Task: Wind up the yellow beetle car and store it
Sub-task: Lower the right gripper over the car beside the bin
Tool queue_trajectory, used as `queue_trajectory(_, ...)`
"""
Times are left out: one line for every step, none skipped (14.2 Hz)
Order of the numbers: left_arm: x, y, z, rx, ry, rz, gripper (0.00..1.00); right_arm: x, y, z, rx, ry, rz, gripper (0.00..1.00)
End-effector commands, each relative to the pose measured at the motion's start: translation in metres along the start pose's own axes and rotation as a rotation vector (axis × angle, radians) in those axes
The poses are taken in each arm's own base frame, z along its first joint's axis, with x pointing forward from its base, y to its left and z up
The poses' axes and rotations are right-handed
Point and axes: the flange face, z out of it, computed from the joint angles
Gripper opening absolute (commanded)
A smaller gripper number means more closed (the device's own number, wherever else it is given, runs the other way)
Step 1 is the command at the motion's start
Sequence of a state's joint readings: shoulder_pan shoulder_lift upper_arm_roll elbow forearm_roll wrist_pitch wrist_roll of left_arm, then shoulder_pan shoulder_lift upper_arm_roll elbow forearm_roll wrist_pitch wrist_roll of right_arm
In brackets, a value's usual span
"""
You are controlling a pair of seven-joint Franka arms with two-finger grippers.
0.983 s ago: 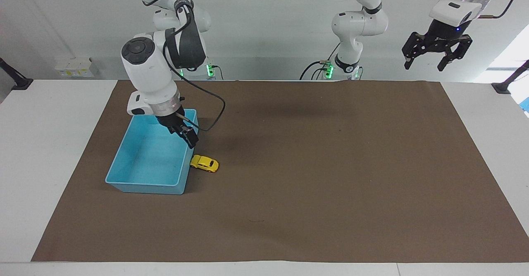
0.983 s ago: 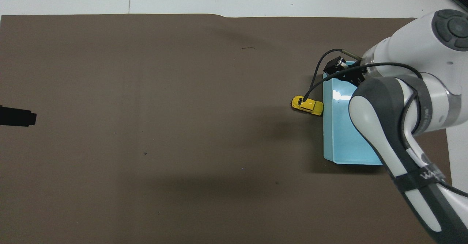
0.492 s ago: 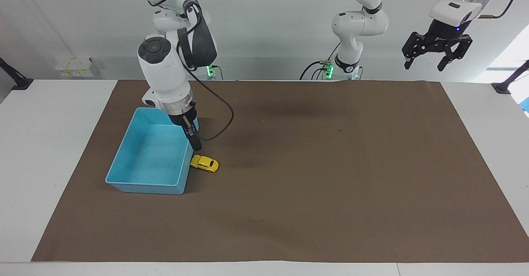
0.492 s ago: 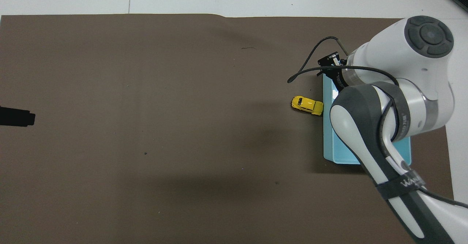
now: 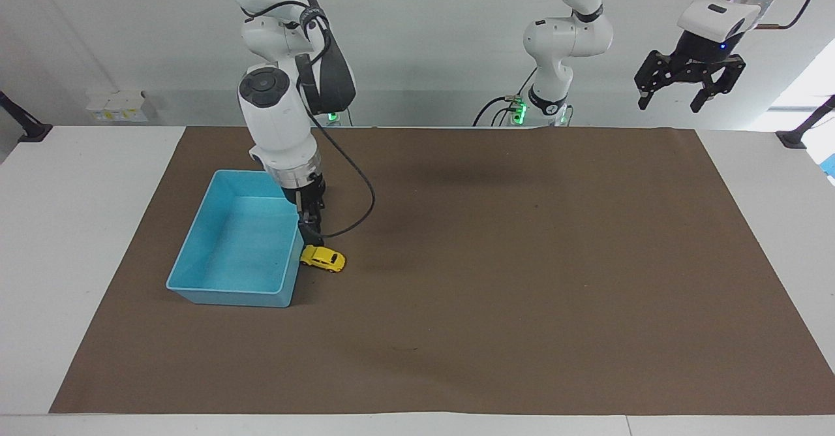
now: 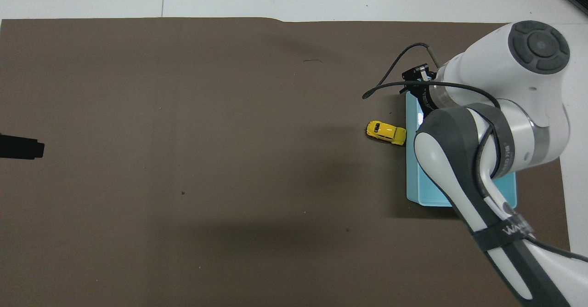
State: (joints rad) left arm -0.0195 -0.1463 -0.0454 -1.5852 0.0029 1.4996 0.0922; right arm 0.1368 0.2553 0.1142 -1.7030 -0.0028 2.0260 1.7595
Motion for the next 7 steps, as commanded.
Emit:
queue_trajectory(-0.004, -0.001, -0.005, -0.017, -0.002, -0.001, 1.00, 0.003, -0.002, 0.016, -0.002, 0.011, 0.049, 1.00)
queue_trajectory(-0.004, -0.001, -0.005, -0.017, -0.002, -0.001, 1.00, 0.003, -0.002, 0.024, -0.004, 0.013, 0.075, 1.00)
queue_trajectory(-0.004, -0.001, -0.005, -0.017, -0.002, -0.001, 1.00, 0.004, -0.001, 0.031, 0.001, 0.020, 0.094, 1.00)
queue_trajectory(-0.004, -0.001, -0.005, -0.017, -0.002, -0.001, 1.00, 0.012, 0.000, 0.039, 0.003, 0.023, 0.111, 1.00)
queue_trajectory(-0.004, -0.001, -0.005, -0.017, -0.002, -0.001, 1.00, 0.015, 0.002, 0.046, 0.000, 0.024, 0.122, 1.00)
queue_trajectory(-0.004, -0.001, -0.005, -0.017, -0.002, -0.001, 1.00, 0.016, 0.004, 0.053, -0.003, 0.027, 0.127, 1.00)
queue_trajectory(-0.005, -0.001, -0.005, -0.016, -0.004, -0.001, 1.00, 0.016, 0.004, 0.063, -0.011, 0.028, 0.131, 1.00)
